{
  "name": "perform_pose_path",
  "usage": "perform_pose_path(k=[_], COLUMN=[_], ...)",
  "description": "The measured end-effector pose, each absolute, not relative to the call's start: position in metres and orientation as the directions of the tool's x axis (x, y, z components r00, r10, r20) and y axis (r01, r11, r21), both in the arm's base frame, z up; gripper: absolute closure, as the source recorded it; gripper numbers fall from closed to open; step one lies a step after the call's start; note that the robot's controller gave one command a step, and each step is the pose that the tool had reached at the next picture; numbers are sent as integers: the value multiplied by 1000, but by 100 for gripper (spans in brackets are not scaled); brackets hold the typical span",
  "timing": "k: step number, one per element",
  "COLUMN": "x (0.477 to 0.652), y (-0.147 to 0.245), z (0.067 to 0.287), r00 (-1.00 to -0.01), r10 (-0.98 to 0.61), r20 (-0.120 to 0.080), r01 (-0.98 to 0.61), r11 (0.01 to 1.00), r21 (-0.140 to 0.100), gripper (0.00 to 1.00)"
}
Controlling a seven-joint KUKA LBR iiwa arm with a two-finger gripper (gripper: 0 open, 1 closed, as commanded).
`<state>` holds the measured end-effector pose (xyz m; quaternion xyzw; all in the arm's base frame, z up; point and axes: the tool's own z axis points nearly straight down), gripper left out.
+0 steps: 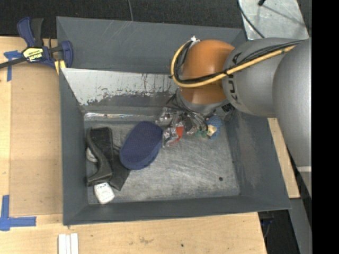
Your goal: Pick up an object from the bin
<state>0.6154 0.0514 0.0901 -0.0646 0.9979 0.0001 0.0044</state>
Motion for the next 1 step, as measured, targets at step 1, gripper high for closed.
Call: perform_pose_path(k=[1], x=[615], y=[95], z=[225], r00=[-887], r10=[-461], r20=[-11], r01=[-461], r11=[887], r21=[-3], gripper=[100])
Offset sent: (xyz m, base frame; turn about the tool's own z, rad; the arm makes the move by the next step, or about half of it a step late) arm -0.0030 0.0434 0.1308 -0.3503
